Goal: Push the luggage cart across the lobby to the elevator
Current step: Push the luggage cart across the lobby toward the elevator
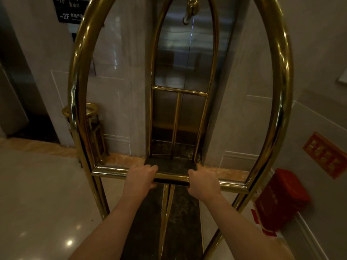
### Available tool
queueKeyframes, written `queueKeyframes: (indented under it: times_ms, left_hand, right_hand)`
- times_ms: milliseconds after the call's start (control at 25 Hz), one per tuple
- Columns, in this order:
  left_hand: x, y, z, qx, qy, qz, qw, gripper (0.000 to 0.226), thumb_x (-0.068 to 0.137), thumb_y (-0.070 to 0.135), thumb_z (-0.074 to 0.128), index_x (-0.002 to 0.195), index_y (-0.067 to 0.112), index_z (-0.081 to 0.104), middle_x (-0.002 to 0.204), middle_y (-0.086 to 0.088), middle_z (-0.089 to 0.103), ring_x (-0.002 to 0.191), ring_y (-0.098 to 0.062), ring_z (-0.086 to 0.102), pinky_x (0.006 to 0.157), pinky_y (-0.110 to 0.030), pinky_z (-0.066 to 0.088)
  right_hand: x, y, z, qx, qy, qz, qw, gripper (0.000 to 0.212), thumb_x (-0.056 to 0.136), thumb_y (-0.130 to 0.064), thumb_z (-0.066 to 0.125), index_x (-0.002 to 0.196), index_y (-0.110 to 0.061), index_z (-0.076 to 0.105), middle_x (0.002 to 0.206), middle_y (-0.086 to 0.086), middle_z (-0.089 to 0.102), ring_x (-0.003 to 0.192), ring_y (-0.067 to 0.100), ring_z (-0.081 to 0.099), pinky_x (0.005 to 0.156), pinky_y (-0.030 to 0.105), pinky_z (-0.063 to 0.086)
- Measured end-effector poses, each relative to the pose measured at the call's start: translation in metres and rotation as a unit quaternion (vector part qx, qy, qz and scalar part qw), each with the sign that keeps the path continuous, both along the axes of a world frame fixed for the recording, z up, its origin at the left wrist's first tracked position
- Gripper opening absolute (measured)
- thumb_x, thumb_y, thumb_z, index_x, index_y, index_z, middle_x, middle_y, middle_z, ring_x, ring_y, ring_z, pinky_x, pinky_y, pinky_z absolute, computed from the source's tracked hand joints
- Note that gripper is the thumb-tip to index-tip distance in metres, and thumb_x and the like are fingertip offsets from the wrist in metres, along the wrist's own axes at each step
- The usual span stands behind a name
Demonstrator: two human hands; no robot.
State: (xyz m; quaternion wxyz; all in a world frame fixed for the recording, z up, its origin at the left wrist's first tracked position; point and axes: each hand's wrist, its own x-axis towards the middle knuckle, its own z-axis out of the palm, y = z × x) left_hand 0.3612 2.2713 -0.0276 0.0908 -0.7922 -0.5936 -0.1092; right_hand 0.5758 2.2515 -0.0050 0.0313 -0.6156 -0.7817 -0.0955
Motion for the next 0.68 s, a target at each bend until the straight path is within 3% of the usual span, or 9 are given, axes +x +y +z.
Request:
queueKeyframes:
  times_ms: [680]
  left_hand:
    - [-0.003,0.034,0.001,-0.008,0.014,-0.028,0.999,0.026,0.076,0.036,0.074,0.095,0.026,0.058,0.087,0.003,0.065,0.081,-0.017,0.06,0.073,-0.035,0.047]
  right_hand:
    - [-0.003,0.033,-0.004,-0.027,0.019,-0.037,0.999,0.022,0.09,-0.033,0.064,0.108,-0.021,0.063,0.097,0.002,0.067,0.09,0.023,0.063,0.074,0.037,0.048]
